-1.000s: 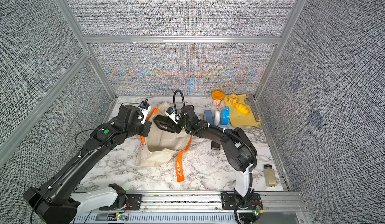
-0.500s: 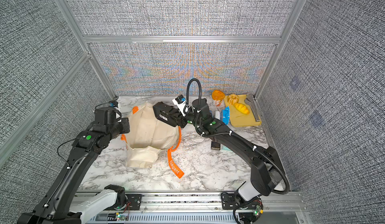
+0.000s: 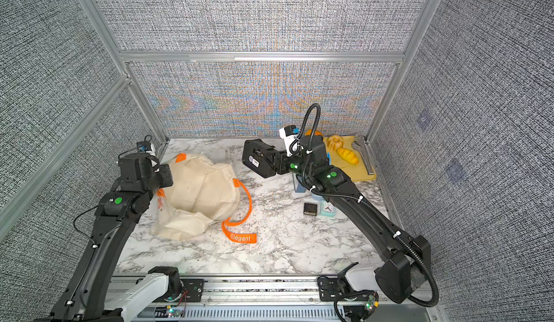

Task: Take the alarm clock out of the canvas bag
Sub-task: Place the canvas bag at the center of the board.

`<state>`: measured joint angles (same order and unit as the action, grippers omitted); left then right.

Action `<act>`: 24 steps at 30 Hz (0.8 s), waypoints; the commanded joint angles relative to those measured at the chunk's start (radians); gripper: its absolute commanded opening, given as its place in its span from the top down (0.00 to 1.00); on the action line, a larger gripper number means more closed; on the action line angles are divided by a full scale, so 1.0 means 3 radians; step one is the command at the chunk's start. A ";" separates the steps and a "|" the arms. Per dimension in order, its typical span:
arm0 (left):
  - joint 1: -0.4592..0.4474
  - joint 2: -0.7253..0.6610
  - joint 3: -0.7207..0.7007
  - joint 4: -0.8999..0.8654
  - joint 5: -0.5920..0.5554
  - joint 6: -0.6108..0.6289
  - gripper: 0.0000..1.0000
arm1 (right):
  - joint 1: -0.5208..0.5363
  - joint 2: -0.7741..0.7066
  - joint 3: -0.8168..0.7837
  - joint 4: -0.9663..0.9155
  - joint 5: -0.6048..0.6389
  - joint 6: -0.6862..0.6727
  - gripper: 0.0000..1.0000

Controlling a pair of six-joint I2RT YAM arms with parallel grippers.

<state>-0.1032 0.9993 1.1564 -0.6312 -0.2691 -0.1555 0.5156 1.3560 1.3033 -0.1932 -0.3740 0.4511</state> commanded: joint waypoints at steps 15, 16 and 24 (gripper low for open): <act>-0.0001 -0.0355 0.0054 0.0446 0.0994 0.0629 0.17 | -0.0358 -0.0058 0.0285 -0.0530 -0.0269 0.0976 0.73; -0.0003 -0.0379 0.0045 0.0487 0.0969 0.0618 0.17 | -0.0364 -0.0051 0.0302 -0.0549 -0.0276 0.1001 0.73; -0.0330 -0.0415 0.0194 0.1017 0.1865 0.1801 0.18 | -0.0545 0.0057 0.0347 -0.0433 -0.0783 0.1749 0.73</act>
<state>-0.1703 0.8795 1.2133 -0.4156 0.1917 0.1986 0.3611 1.3727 1.3991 -0.3824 -0.5243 0.8532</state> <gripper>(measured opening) 0.814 0.441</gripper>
